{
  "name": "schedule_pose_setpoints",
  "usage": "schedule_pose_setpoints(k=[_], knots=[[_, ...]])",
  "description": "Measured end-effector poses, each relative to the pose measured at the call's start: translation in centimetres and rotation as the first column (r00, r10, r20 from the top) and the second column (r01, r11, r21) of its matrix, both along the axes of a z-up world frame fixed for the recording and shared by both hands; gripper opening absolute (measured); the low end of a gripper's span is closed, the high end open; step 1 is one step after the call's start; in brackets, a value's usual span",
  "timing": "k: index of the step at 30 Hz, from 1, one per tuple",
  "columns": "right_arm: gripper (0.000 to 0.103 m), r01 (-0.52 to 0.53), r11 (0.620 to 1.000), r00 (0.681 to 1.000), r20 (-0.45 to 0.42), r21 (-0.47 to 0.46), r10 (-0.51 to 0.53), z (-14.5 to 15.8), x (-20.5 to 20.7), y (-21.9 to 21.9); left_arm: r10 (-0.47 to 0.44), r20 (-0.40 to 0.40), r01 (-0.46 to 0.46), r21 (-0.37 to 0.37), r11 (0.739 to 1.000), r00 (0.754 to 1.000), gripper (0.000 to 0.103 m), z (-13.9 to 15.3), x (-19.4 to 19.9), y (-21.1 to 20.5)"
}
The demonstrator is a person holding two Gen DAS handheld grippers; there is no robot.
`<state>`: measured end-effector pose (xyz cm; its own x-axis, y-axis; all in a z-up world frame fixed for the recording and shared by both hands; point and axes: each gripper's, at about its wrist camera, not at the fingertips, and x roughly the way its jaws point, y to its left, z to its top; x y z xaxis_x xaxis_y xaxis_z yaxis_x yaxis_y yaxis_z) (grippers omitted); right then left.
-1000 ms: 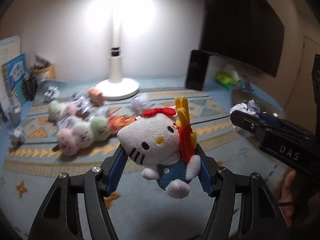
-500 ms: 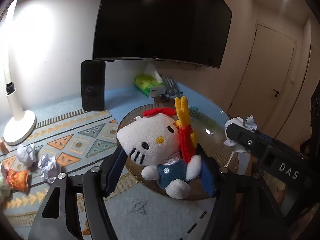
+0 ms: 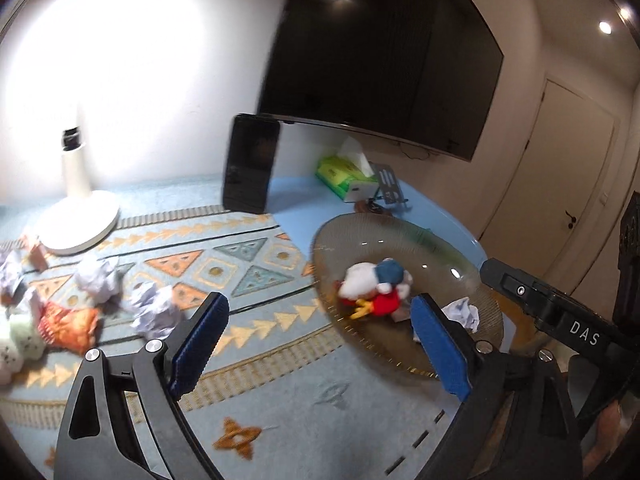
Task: Organize objects
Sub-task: 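Move both open tools back over the mat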
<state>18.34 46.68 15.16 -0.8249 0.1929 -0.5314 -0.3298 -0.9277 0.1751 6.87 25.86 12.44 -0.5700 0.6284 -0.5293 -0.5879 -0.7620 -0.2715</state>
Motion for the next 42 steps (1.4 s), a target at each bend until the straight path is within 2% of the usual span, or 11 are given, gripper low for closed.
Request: schedule_pose_setpoints(k=[4, 6, 10, 12, 14, 16, 19, 21, 25, 32, 42], knots=[[0.074, -0.149, 0.989, 0.989, -0.008, 0.001, 0.149, 0.3, -1.4, -5.4, 0.133, -0.024, -0.134, -0.048, 0.99, 0.991, 0.092, -0.8, 1.2, -5.7], [0.078, -0.239, 0.971, 0.971, 0.007, 0.01, 0.239, -0.5, -2.7, -8.9, 0.245, -0.054, -0.249, -0.095, 0.964, 0.968, 0.092, -1.9, 1.9, -9.2], [0.079, -0.429, 0.903, 0.902, 0.059, 0.016, 0.428, -3.6, -6.0, -16.9, 0.427, -0.023, -0.426, -0.132, 0.895, 0.904, 0.092, -4.7, 1.2, -16.7], [0.079, -0.489, 0.872, 0.87, 0.073, -0.005, 0.488, -5.2, -7.2, -20.3, 0.524, -0.008, -0.517, -0.175, 0.838, 0.851, 0.092, -5.7, 0.7, -20.6], [0.079, -0.532, 0.847, 0.843, 0.086, -0.01, 0.531, -6.6, -8.1, -23.3, 0.606, 0.0, -0.594, -0.2, 0.779, 0.795, 0.092, -6.7, 0.4, -24.4], [0.079, -0.565, 0.825, 0.82, 0.11, -0.007, 0.562, -7.8, -8.6, -26.1, 0.66, 0.021, -0.644, -0.195, 0.74, 0.751, 0.092, -7.4, 0.3, -28.0], [0.079, -0.597, 0.802, 0.793, 0.151, -0.002, 0.59, -9.5, -9.8, -29.2, 0.708, 0.032, -0.687, -0.219, 0.693, 0.705, 0.092, -8.5, -0.5, -30.9], [0.079, -0.605, 0.796, 0.784, 0.176, 0.001, 0.595, -10.4, -10.5, -30.5, 0.718, 0.025, -0.692, -0.246, 0.679, 0.696, 0.092, -9.2, -0.9, -31.4], [0.079, -0.609, 0.793, 0.776, 0.215, 0.014, 0.593, -11.4, -11.3, -31.3, 0.711, 0.027, -0.684, -0.247, 0.686, 0.703, 0.092, -9.4, -1.2, -31.5], [0.084, -0.593, 0.803, 0.776, 0.231, -0.049, 0.587, -12.1, -12.2, -30.4, 0.717, 0.006, -0.671, -0.348, 0.655, 0.697, 0.092, -10.1, -2.0, -30.2], [0.088, -0.584, 0.809, 0.771, 0.265, -0.067, 0.579, -12.6, -12.8, -30.4, 0.708, -0.001, -0.661, -0.357, 0.66, 0.706, 0.092, -10.1, -1.9, -29.9]])
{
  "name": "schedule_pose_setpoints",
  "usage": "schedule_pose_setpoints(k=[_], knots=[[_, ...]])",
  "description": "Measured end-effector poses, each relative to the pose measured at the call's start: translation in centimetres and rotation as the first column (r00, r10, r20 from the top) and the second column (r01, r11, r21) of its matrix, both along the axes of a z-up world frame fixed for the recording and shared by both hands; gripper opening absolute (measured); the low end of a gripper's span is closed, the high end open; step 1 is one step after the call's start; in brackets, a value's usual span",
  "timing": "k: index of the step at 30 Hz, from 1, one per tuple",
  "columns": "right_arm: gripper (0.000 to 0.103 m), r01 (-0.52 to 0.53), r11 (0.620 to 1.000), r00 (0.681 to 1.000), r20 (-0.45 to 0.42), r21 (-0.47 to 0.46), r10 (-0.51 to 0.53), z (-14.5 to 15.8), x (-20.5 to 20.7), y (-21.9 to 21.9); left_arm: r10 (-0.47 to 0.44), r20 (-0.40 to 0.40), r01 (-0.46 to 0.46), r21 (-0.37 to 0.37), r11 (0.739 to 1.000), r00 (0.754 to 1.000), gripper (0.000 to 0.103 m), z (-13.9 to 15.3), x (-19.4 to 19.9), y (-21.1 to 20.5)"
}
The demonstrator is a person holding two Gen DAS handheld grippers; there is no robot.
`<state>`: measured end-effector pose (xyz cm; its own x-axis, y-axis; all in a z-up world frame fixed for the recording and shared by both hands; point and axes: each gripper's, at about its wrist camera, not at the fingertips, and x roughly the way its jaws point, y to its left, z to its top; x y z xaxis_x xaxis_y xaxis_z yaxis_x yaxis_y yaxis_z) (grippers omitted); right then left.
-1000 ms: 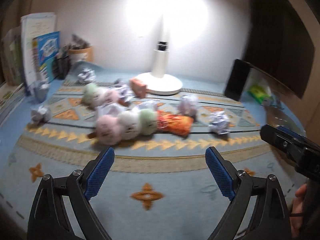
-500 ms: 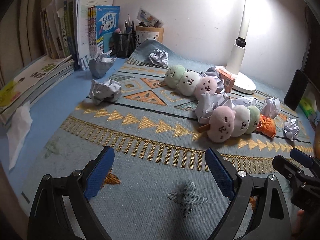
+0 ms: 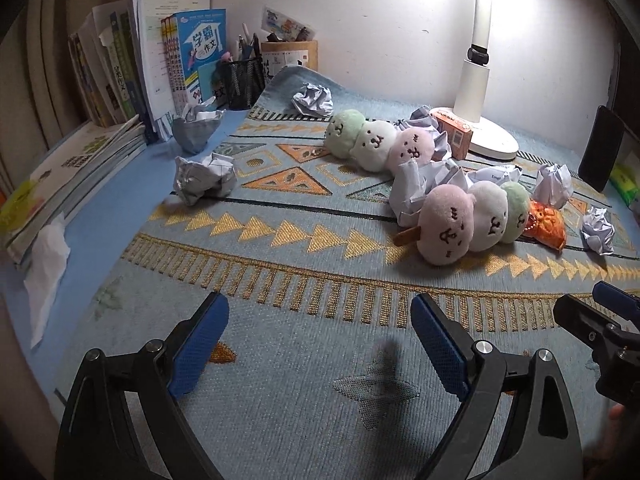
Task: Organize objects
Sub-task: 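Move both open tools back over the mat, then grasp a paper ball with the left tool while the right tool grasps the dango plush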
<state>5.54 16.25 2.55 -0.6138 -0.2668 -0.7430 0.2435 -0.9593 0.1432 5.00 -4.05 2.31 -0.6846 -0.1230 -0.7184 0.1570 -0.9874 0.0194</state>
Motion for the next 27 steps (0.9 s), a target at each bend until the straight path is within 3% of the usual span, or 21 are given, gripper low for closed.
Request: schedule_pose_setpoints(k=[8, 13, 15, 17, 20, 24, 25, 26, 27], knots=[[0.088, 0.011, 1.0, 0.999, 0.033, 0.003, -0.011, -0.5, -0.5, 0.1, 0.079, 0.057, -0.079, -0.006, 0.997, 0.995, 0.092, -0.4, 0.2, -1.3], [0.088, -0.019, 1.0, 0.999, 0.049, 0.008, 0.019, -0.5, -0.7, -0.3, 0.112, -0.021, -0.11, 0.069, 0.992, 0.994, 0.092, 1.5, -0.5, -6.6], [0.088, -0.056, 0.996, 0.996, 0.076, 0.071, 0.051, -0.4, -1.3, -1.6, 0.127, -0.032, -0.125, 0.063, 0.99, 0.991, 0.102, 2.1, -2.3, -9.2], [0.088, -0.089, 0.977, 0.995, 0.062, 0.194, 0.078, 0.2, -1.8, -3.5, 0.115, 0.055, -0.116, 0.024, 0.993, 0.992, 0.102, 1.8, -5.2, -11.0], [0.088, -0.152, 0.937, 0.987, 0.003, 0.313, 0.159, 1.4, -2.5, -6.0, 0.052, 0.027, -0.053, 0.041, 0.998, 0.998, 0.102, 1.9, -7.7, -12.2], [0.088, -0.193, 0.949, 0.98, 0.012, 0.25, 0.196, 1.3, -5.6, -5.9, -0.016, 0.038, 0.016, -0.016, 1.0, 0.999, 0.101, 0.8, -10.5, -11.5], [0.088, -0.202, 0.956, 0.979, 0.032, 0.211, 0.2, 1.1, -6.6, -5.6, -0.034, 0.033, 0.035, -0.015, 0.999, 0.999, 0.086, 0.6, -10.8, -11.3], [0.088, -0.213, 0.963, 0.977, 0.044, 0.164, 0.209, 0.9, -7.3, -5.2, -0.054, 0.043, 0.054, -0.007, 0.999, 0.998, 0.061, 0.3, -11.1, -11.1], [0.088, -0.228, 0.967, 0.973, 0.05, 0.112, 0.224, 0.8, -8.0, -4.9, -0.059, 0.059, 0.059, -0.002, 0.998, 0.997, 0.057, 0.0, -11.3, -11.1]])
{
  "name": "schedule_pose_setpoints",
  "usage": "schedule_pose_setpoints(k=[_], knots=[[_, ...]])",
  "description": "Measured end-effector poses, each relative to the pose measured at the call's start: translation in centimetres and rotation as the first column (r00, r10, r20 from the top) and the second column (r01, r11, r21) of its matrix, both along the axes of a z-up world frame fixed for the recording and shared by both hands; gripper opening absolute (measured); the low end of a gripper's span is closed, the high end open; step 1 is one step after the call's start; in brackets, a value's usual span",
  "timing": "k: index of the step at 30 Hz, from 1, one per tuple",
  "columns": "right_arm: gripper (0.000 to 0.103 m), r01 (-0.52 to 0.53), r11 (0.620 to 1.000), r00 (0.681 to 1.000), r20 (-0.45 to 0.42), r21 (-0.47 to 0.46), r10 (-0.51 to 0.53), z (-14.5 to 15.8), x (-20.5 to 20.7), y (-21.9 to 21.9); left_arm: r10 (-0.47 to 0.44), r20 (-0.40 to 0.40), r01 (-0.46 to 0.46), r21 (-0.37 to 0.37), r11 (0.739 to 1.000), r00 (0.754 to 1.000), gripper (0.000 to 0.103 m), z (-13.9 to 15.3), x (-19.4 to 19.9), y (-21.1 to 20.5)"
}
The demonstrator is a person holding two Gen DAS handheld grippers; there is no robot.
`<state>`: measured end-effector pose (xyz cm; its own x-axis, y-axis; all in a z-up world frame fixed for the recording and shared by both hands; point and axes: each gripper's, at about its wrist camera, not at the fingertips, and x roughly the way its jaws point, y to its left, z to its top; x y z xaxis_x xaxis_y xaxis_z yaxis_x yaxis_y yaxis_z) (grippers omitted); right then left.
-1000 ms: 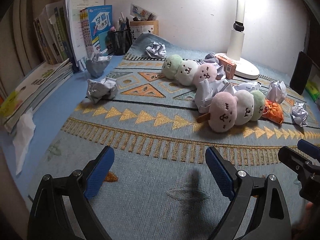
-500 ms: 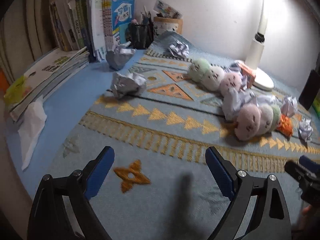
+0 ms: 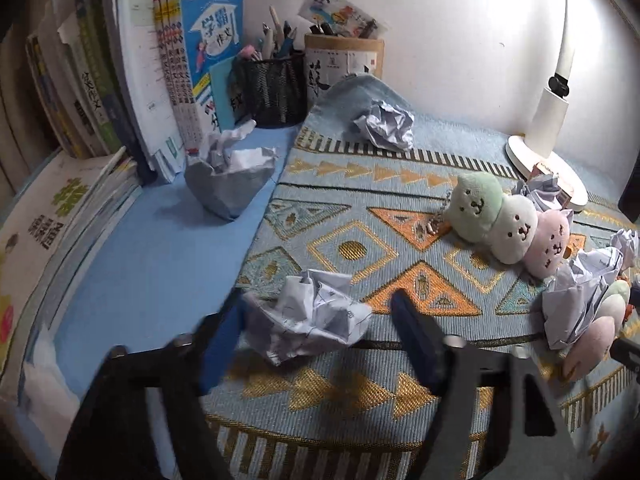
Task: Organize objects
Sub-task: 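Grasp a paper ball with the left tool while the right tool grasps the dango plush, then carry the paper ball and dango plush to the glass bowl and release both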
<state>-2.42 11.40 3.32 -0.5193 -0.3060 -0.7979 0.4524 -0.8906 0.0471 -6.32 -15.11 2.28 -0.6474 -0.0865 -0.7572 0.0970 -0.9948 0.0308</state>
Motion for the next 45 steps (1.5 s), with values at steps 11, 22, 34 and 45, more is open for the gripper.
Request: schedule_pose_setpoints(k=[11, 22, 34, 45], knots=[[0.08, -0.178, 0.968, 0.981, 0.04, -0.179, 0.188, 0.8, 5.4, -1.7, -0.02, -0.116, 0.032, 0.105, 0.994, 0.993, 0.056, 2.2, 4.9, 1.3], [0.08, -0.135, 0.984, 0.985, -0.092, 0.115, 0.145, 1.6, 12.7, -3.5, -0.02, -0.153, 0.044, 0.161, 0.986, 0.988, 0.057, 1.2, 8.9, 6.3], [0.051, -0.137, 0.94, 0.965, -0.172, 0.314, 0.198, -1.3, 7.9, -8.7, 0.017, -0.144, 0.027, 0.299, 0.954, 0.989, 0.057, 0.2, 8.9, 4.3], [0.048, 0.127, 0.97, 0.966, 0.248, -0.207, -0.073, -1.6, 7.2, 2.5, 0.01, -0.137, 0.03, 0.284, 0.958, 0.99, 0.057, 0.1, 8.9, 4.5]])
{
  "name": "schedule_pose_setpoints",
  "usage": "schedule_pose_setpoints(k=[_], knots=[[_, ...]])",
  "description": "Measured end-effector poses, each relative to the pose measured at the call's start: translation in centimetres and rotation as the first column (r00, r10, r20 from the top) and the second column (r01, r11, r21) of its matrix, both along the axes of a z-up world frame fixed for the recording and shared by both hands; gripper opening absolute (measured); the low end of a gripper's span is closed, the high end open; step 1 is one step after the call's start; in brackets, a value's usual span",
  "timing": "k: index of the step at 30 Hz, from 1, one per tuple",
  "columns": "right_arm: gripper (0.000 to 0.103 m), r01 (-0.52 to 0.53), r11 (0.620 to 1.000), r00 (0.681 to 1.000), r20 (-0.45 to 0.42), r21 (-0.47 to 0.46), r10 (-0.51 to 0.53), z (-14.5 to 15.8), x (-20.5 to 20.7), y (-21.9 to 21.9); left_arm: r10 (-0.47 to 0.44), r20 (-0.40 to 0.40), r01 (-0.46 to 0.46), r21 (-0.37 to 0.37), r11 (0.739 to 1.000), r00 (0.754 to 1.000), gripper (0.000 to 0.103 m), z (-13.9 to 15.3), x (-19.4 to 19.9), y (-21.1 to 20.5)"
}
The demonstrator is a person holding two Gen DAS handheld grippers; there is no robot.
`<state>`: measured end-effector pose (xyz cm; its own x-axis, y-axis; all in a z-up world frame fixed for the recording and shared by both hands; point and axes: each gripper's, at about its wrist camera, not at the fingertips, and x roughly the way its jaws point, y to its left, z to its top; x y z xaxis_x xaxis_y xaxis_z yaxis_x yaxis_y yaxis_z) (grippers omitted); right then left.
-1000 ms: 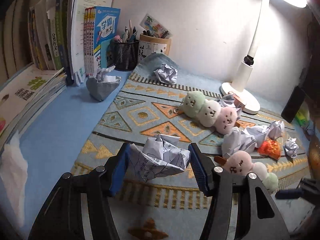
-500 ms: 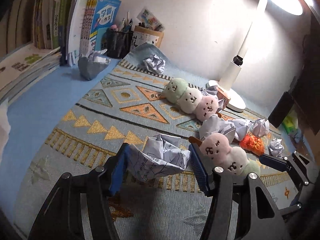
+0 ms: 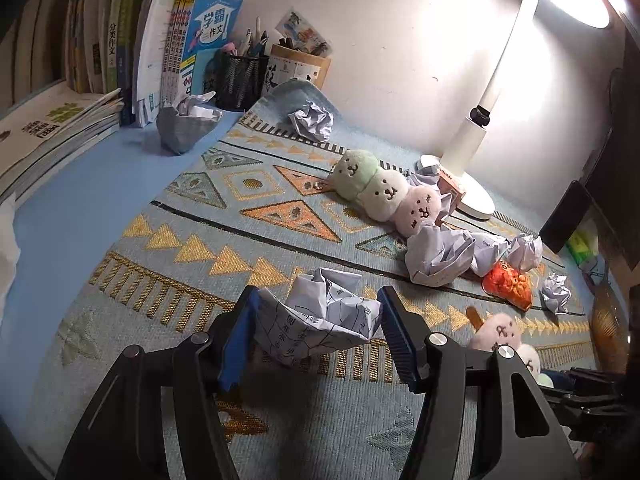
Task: Organize objects
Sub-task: 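Carry the paper ball and dango plush to the glass bowl and release both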
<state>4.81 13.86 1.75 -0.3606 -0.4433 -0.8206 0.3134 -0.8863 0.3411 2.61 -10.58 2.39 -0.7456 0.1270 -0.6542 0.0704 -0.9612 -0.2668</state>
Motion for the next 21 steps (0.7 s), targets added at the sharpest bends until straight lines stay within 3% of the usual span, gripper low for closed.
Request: schedule_pose_setpoints(k=[2, 3, 4, 5, 9, 11, 13, 17, 21], knots=[[0.051, -0.004, 0.998, 1.0, -0.01, -0.063, 0.003, 0.1, 0.4, 1.2, -0.002, -0.012, 0.002, -0.001, 1.0, 1.0, 0.057, 0.2, 0.1, 0.1], [0.058, 0.002, 0.999, 1.0, -0.006, -0.051, -0.002, 0.3, 0.5, 1.4, 0.002, -0.016, -0.002, 0.0, 1.0, 1.0, 0.057, 0.2, 0.2, 0.0], [0.071, 0.001, 0.999, 1.0, -0.013, -0.037, -0.002, 0.5, 0.7, 1.4, 0.005, -0.018, -0.005, 0.003, 1.0, 1.0, 0.057, 0.2, 0.3, -0.1], [0.074, -0.001, 1.0, 0.999, -0.032, -0.019, 0.0, 0.8, 1.0, 1.2, 0.006, -0.016, -0.006, 0.01, 1.0, 1.0, 0.057, 0.2, 0.3, -0.2], [0.075, -0.017, 0.991, 0.991, -0.129, 0.13, 0.034, 0.9, 2.3, -0.4, 0.006, -0.008, -0.006, 0.003, 1.0, 1.0, 0.057, 0.2, 0.1, 0.0], [0.073, -0.016, 0.974, 0.984, -0.17, 0.228, 0.056, 0.6, 2.8, -1.5, 0.004, -0.001, -0.004, -0.03, 1.0, 1.0, 0.057, 0.3, 0.1, 0.5], [0.047, -0.001, 0.942, 0.974, -0.214, 0.336, 0.077, -0.3, 3.1, -2.2, -0.012, -0.011, 0.011, -0.078, 0.997, 1.0, 0.057, 0.7, 0.4, 1.5], [0.045, 0.028, 0.971, 0.977, -0.213, 0.238, 0.024, 0.6, 3.1, -0.6, -0.096, -0.038, 0.092, -0.101, 0.991, 0.995, 0.057, 1.7, 2.2, 4.2], [0.045, 0.119, 0.985, 0.959, -0.272, 0.129, -0.08, 4.2, 4.0, 3.2, -0.203, -0.101, 0.195, -0.079, 0.978, 0.974, 0.057, 3.9, 4.1, 8.3]])
